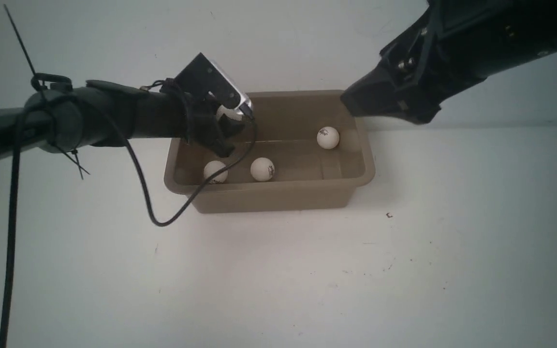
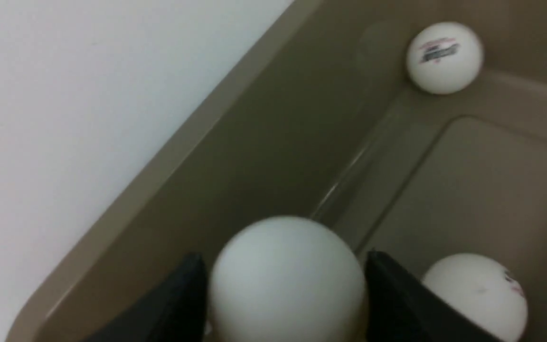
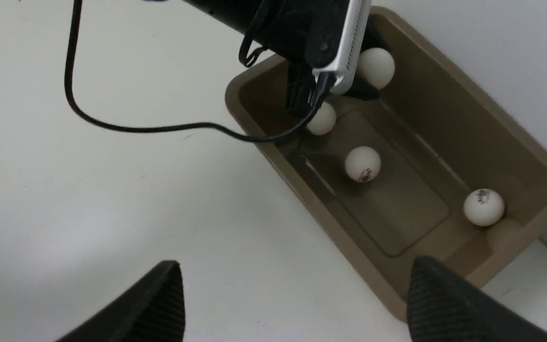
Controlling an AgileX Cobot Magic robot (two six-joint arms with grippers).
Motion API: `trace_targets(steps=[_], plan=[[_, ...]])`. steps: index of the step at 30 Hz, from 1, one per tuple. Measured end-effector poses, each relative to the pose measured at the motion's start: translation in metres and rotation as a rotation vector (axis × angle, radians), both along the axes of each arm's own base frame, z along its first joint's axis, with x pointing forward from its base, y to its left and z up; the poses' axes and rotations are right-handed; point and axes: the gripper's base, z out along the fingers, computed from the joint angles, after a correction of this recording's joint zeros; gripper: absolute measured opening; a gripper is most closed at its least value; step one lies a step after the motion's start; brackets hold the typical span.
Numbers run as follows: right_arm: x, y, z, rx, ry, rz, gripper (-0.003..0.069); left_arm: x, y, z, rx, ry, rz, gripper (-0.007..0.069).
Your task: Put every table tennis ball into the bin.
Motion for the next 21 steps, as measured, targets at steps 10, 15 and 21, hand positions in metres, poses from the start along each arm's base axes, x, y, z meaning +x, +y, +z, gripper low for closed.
trace_targets(steps=[10,15,21], plan=[[-0.068,-0.047,0.064,0.074,-0.258,-0.115,0.0568,-0.006,0.001,0.036,-0.158,0.015,0.145,0.0582],[-0.113,-0.08,0.088,0.11,-0.368,-0.22,0.0568,-0.023,0.005,0.099,-0.188,-0.114,0.145,0.0528],[-0.173,-0.119,0.083,0.066,-0.41,-0.282,0.0568,-0.047,0.009,0.153,-0.221,-0.23,0.135,0.0499]])
